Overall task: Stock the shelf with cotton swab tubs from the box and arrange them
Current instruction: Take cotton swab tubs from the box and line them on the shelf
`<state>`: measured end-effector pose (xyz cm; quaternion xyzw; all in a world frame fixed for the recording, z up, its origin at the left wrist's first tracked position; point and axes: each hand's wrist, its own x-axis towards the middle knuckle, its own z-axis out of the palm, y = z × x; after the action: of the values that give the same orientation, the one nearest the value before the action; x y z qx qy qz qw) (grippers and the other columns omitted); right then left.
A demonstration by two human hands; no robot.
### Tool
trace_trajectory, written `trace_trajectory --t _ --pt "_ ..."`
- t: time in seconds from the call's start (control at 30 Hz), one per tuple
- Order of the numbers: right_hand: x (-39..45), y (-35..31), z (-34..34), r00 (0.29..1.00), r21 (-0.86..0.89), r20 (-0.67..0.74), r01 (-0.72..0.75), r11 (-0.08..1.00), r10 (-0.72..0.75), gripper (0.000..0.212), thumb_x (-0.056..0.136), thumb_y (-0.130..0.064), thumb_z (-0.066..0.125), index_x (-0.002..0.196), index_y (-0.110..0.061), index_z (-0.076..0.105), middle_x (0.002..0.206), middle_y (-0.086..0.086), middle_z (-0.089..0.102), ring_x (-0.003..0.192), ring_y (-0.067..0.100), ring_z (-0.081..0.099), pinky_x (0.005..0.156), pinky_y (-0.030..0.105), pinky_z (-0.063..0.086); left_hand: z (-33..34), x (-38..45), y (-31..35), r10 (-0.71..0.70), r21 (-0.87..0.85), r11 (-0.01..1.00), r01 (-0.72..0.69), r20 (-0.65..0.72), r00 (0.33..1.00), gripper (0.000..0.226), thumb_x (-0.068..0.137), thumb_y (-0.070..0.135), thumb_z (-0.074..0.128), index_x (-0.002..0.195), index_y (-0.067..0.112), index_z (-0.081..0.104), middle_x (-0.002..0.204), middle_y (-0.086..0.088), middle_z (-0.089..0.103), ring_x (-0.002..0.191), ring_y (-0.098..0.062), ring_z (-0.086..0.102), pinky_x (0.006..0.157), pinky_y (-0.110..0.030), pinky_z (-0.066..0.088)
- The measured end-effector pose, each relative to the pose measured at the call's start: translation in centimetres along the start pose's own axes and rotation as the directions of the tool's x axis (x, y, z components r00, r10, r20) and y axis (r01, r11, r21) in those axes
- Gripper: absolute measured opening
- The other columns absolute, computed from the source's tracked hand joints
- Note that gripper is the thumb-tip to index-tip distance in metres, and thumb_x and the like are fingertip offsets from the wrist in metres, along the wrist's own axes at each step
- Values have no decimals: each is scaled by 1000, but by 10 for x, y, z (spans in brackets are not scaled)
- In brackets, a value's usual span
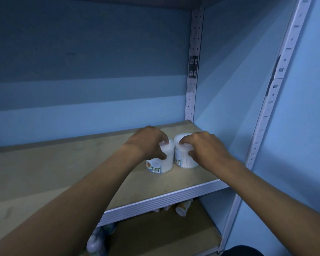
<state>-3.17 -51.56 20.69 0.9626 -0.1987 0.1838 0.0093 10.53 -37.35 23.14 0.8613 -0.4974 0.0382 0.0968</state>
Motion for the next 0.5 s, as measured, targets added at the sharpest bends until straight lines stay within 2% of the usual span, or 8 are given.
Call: trace_trajectory --t 0.1,0.27,0.4,0.5 --pt "18 12 7 1000 -12 -2 10 1000 -10 52 86 -13 66 129 -41 62 128 -2 66 114 26 60 84 31 46 6 18 -6 -11 -50 999 10 -6 1000 51 73 35 78 122 35 63 125 11 60 119 -13 48 82 -22 36" --pt "48 30 19 1000 -20 4 6 1000 -6 51 85 -15 69 127 -43 62 130 -2 63 112 25 61 83 29 44 13 50 -15 -40 -141 989 42 20 999 49 72 34 80 118 38 64 120 13 59 114 -11 51 80 -23 39" --pt "74 42 25 999 -22 33 1 1000 -1 47 86 -17 68 125 -42 61 131 -2 61 115 24 57 89 29 42 17 75 -20 -26 -160 987 26 3 1000 48 71 34 82 117 35 66 122 10 61 114 -13 54 90 -28 46" --pt "97 49 30 998 -25 62 -15 1000 17 45 86 -15 67 120 -43 61 127 -1 62 109 25 60 84 31 44 19 94 -23 -19 -157 987 19 -1 1000 49 71 33 83 118 32 66 123 8 62 115 -16 53 96 -33 46"
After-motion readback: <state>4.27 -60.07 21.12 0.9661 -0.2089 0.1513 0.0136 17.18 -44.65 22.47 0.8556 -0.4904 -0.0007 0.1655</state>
